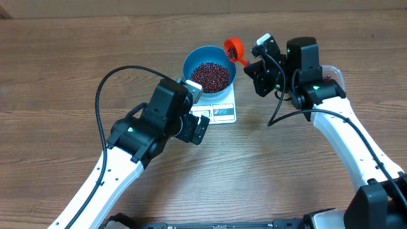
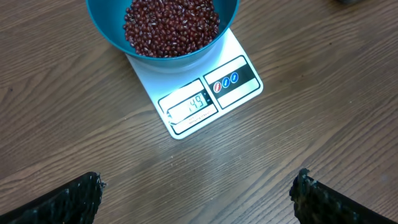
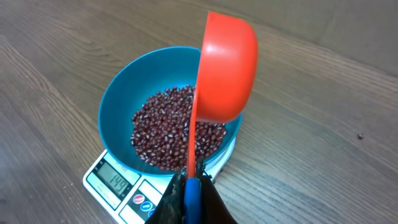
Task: Scoop item into bowl and weigh 150g on scale
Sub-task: 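Tilt the scoop slightly to trickle a few beans into the bowl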
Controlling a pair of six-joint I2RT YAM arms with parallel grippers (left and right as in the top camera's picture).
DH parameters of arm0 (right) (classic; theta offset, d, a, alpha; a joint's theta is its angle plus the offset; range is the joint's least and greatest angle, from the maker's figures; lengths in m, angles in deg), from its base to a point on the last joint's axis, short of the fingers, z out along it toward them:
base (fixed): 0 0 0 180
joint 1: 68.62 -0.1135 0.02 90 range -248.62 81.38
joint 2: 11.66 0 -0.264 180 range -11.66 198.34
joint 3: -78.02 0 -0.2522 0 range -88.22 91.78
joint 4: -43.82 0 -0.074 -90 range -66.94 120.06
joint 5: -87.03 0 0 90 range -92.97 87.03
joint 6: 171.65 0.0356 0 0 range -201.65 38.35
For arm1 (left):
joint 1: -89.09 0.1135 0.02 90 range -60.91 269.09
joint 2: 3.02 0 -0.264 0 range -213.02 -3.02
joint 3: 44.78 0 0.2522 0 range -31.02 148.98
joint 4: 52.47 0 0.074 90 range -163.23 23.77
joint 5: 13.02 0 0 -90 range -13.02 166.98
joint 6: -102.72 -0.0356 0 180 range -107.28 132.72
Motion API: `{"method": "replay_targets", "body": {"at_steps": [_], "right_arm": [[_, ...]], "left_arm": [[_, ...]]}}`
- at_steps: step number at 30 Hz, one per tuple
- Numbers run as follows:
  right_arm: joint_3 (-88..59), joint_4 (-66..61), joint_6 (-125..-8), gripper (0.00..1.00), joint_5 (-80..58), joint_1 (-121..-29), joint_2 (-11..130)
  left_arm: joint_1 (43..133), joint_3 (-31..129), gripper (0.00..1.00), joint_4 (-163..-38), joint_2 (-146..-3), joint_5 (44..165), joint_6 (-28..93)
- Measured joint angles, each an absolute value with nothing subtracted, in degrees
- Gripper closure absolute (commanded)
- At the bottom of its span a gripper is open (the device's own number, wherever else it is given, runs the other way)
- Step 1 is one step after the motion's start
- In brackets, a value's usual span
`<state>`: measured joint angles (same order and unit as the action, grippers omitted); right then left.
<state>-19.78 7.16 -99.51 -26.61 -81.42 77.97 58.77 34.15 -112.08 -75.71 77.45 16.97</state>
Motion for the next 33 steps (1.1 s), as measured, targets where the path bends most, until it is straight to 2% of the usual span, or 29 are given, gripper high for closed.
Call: {"method": "replay_targets", "body": {"at_steps": [25, 33], "right_arm": [[-19.8, 6.8, -99.5, 0.96, -26.8, -81.5, 78.0], [-19.8, 6.3, -102.9, 0.96, -29.2, -81.5, 78.0]], "left_arm": [[58.8, 34.1, 0.01, -112.1, -75.7, 77.4, 17.0], [58.7, 34.1, 0.00, -112.1, -75.7, 77.4, 17.0]]}}
